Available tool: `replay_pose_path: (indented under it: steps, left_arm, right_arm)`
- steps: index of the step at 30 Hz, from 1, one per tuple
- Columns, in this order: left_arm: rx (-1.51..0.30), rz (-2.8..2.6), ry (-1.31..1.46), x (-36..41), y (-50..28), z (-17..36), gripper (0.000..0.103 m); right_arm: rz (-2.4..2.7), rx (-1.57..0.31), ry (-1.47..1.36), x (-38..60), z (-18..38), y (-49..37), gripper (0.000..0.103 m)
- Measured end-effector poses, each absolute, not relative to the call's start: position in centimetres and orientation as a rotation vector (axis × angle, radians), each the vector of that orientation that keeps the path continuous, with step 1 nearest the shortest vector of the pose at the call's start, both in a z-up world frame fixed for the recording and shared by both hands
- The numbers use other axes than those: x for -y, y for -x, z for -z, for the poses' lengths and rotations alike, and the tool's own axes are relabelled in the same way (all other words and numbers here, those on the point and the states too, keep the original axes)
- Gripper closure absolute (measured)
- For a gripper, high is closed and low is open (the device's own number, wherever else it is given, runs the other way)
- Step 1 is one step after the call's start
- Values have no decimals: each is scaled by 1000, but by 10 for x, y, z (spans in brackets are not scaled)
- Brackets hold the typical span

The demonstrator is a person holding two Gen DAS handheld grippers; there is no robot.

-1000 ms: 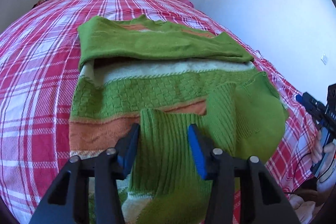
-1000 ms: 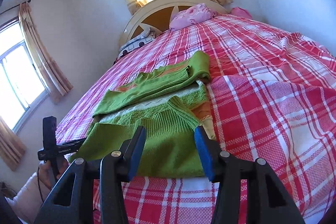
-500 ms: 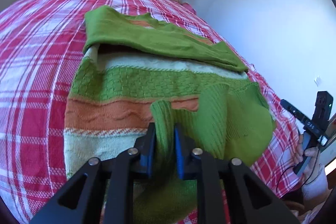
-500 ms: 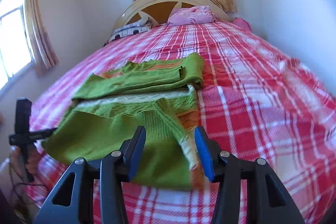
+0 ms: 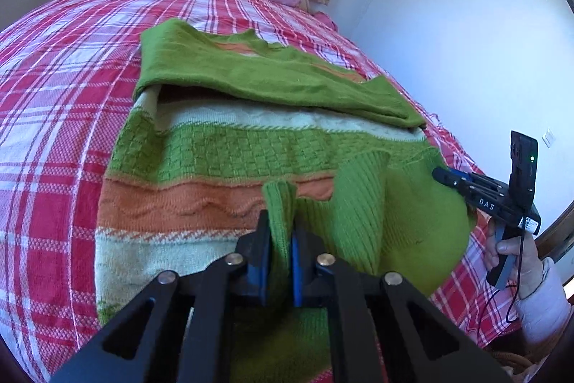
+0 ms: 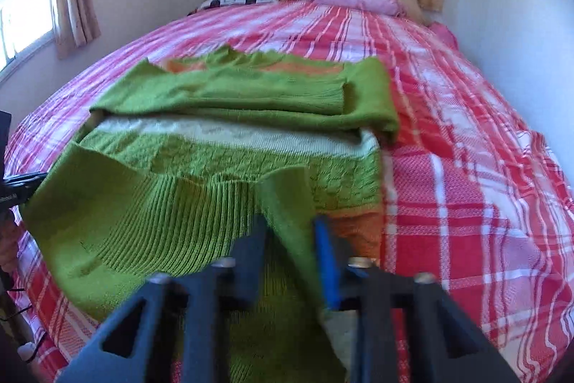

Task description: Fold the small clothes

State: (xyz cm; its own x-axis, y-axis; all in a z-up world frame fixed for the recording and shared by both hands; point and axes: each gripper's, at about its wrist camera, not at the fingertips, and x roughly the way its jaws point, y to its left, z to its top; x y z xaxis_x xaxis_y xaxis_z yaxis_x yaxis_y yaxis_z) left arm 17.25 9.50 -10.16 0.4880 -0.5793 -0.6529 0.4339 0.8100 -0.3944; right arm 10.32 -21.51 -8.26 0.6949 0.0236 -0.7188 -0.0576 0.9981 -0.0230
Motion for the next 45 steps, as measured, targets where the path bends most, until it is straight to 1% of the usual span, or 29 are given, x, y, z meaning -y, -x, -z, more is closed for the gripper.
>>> replay_pose_path:
  steps: [5,9,13,17,21,26,29,32,36,40,42,45]
  left_arm:
    - [-792,588,235,-107,-173,78,93]
    - [-733,545,295,-121,-194,47,93]
    - [-688,503,274,-124,-217,26,93]
    - [-674,475,282,-122,-245,15,93]
    - [-673,431,275,-119,-292,5,93]
    - [-681,375,287,-115,-356,0,93]
    - [-680,355,319,-112,-394,4,93]
    - [-698,337,328,-103,-428,21,93]
    - [-767,256,275,-85,-466,63,93]
    - [-872,190,266,-81,-475,112,91]
    - [-872,184,324,-91,-475,113,85]
    - [-876,175,384,-103,-474,118,84]
  right_arm:
    - [-43,-733,24,219,56,-84,95]
    - [-42,-651,-14,226,22,-78,96]
    - [-52,-595,-27,226,-5,-89,96]
    - [-34,-551,17,221,-24,-110,96]
    - [4,-512,54,221,-41,-149,96]
    - [61,-503,109,228,-50,-225,96]
    - [107,-499,139,234,-45,-267,96]
    - [152,-521,123,246,-27,-309,96]
    - [217,-589,129,257,14,-347,96]
    - [222,-717,130,262,66,-369,96]
    - [212,-778,132,263,81,-374,95]
    - [216,-837,123,267,90,-383,94]
